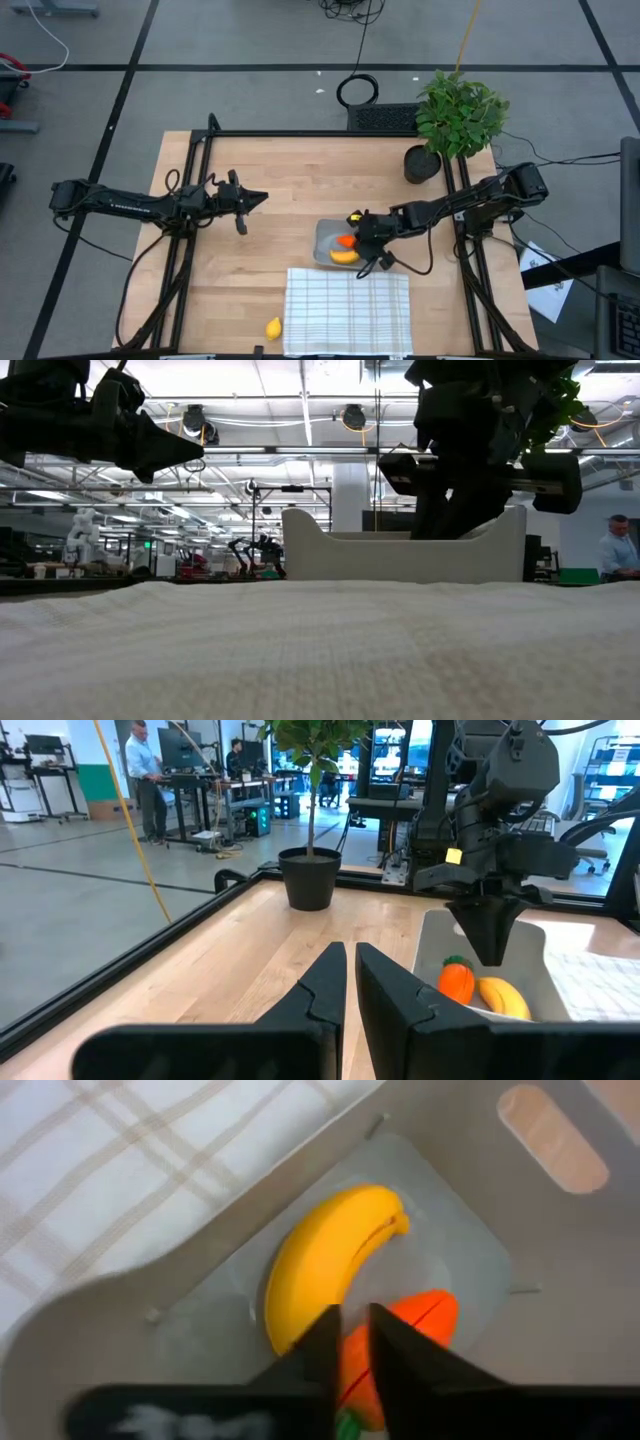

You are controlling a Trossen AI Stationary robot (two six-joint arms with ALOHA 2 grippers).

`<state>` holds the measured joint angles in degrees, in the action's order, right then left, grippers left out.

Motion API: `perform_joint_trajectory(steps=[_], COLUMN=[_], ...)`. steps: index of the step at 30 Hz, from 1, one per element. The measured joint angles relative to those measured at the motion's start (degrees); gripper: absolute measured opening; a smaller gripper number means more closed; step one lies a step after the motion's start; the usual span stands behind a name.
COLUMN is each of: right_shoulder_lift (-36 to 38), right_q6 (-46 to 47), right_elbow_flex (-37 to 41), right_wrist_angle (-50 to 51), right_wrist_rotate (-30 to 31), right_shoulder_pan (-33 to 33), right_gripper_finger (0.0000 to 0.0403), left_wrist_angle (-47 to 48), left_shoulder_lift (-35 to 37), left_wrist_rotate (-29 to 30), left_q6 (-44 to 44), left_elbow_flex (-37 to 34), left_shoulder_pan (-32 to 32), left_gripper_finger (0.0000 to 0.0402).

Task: Pick and placing Produce into tupperware
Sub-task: Put the yellow lemon into the gray bin

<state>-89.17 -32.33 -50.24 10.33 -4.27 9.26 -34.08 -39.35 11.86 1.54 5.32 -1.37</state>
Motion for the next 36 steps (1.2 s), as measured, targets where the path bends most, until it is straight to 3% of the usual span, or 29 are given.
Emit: perform_joint_trajectory(steps=[2,10,17,25,36], right_shoulder_lift=[0.0,0.6,2.5,10.5,22.6], right_q6=[-0.1,-0.1,0.4,7.6,13.8], right_elbow_flex=[0.0,-0.4,-6.3,-5.6,-0.1], right_wrist_angle=[0.2,1.4,5.6,0.6,-4.7], right_wrist_rotate=[0.0,-0.2,-0.1,-4.7,-4.9], right_shoulder_pan=[0.0,0.0,0.0,-2.9,-10.0], right_gripper_finger=[0.0011,0.0002,0.0001,0.0,0.0], left_wrist_angle=[0.0,0.0,0.0,1.2,1.0], left_shoulder_lift=[0.0,0.0,0.0,0.1,0.6], left_wrist_rotate=[0.0,0.0,0.0,0.3,1.5], left_q6=[0.0,-0.4,-1.0,-1.6,-7.1], left_elbow_flex=[0.0,0.0,0.0,0.0,0.0], left_shoulder_pan=[0.0,0.0,0.0,0.0,0.4], left_gripper_finger=[0.0031,0.0031,0.0031,0.0031,0.0031])
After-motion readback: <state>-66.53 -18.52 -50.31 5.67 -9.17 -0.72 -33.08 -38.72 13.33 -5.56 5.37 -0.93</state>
